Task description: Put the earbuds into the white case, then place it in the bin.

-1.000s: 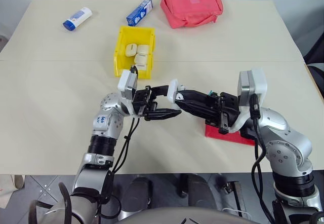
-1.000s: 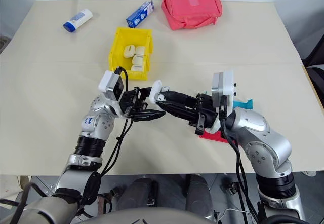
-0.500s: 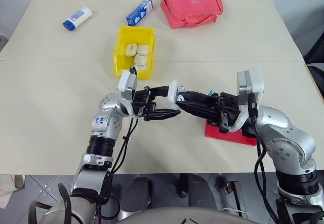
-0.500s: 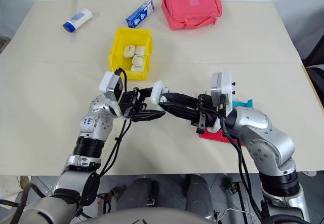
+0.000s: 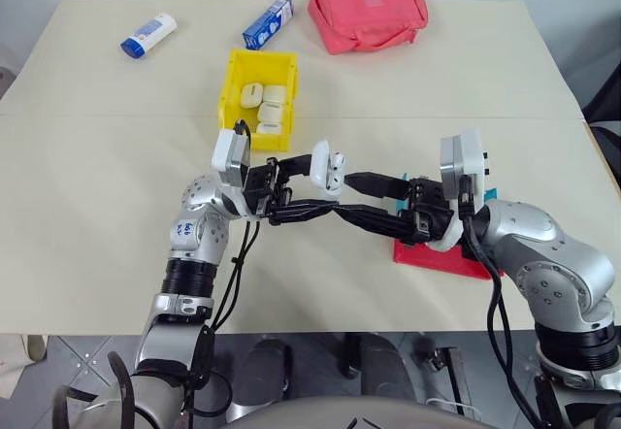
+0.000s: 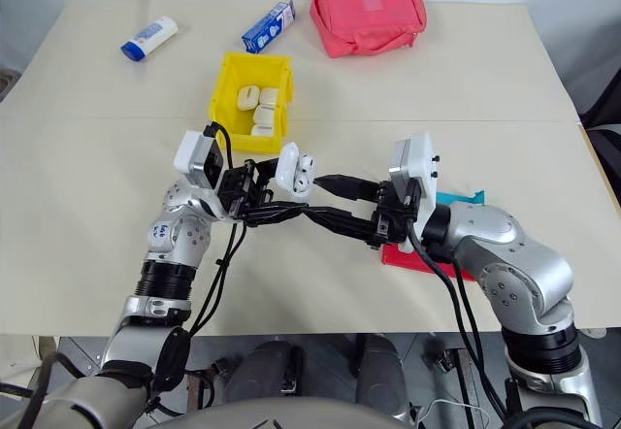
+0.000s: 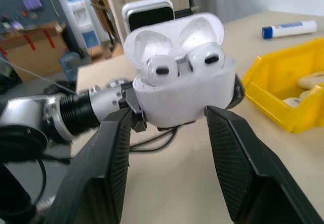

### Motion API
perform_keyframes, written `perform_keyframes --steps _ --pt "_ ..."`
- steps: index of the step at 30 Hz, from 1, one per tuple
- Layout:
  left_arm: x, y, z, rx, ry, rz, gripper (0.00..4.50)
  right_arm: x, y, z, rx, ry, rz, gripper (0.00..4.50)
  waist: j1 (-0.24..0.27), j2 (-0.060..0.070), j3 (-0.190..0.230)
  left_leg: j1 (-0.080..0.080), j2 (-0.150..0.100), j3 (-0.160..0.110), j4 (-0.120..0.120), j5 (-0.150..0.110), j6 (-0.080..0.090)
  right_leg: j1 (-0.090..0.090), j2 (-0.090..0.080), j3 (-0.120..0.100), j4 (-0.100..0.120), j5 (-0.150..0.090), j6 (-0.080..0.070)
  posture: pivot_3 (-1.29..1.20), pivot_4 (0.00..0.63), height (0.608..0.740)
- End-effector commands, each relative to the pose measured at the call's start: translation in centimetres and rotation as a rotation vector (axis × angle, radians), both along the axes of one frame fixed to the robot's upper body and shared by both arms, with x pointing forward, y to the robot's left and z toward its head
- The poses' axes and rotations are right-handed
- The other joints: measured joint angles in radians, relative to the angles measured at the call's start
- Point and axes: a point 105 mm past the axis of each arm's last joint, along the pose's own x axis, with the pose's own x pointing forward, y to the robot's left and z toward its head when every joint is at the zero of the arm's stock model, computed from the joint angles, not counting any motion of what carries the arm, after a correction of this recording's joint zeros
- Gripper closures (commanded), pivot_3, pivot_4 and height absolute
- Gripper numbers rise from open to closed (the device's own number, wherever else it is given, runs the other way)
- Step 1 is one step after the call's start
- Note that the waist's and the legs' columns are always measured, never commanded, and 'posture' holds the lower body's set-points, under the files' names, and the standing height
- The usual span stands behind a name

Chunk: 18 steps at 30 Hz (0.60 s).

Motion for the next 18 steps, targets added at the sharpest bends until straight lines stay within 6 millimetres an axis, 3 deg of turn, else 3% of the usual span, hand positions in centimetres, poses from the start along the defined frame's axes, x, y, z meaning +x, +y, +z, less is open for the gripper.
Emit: perform_keyframes --steps 1,4,9,11,14,18 --pt "0.3 0.0 0.4 0.108 -0.075 0.012 1.75 -0.4 -1.8 0.9 -0.059 -0.05 -0.075 2.13 0.001 0.0 0.0 0.0 0.0 0.0 0.0 0.0 0.0 0.0 0.0 0.0 0.0 0.0 0.0 0.0 0.15 0.74" --pt "1.0 0.3 0.0 0.227 -0.115 0.046 1.75 -0.1 -3.4 1.1 -0.155 -0.068 -0.18 2.78 0.006 0.0 0.0 0.0 0.0 0.0 0.0 0.0 0.0 0.0 0.0 0.0 0.0 0.0 0.0 0.0 0.15 0.74" --pt "2.3 0.1 0.1 0.352 -0.215 0.101 1.75 0.7 -4.2 3.0 -0.266 -0.125 -0.301 4.45 0.011 0.0 0.0 -0.001 0.001 0.0 0.0 0.0 0.0 -0.001 0.0 0.0 -0.001 0.0 0.0 0.0 0.15 0.74" --pt "2.9 -0.2 0.2 0.389 -0.251 0.13 1.75 1.1 -3.4 3.7 -0.334 -0.145 -0.292 4.45 0.012 0.001 0.0 -0.002 0.001 0.001 0.0 0.0 0.0 -0.002 0.0 0.0 -0.001 0.0 0.0 0.0 0.15 0.74" --pt "3.5 -0.8 -0.1 0.452 -0.269 0.14 1.75 1.8 -0.4 4.7 -0.423 -0.166 -0.218 4.45 0.005 0.001 0.0 -0.002 0.003 0.001 0.0 0.0 -0.001 -0.003 0.001 0.0 -0.001 0.0 -0.001 0.0 0.15 0.74" --pt "3.8 -1.3 -0.2 0.479 -0.285 0.139 1.75 2.2 2.0 4.5 -0.511 -0.169 -0.144 4.45 -0.004 0.0 0.0 -0.005 0.003 -0.002 -0.001 0.0 -0.001 -0.004 0.001 -0.001 -0.001 -0.001 -0.002 0.0 0.15 0.74"
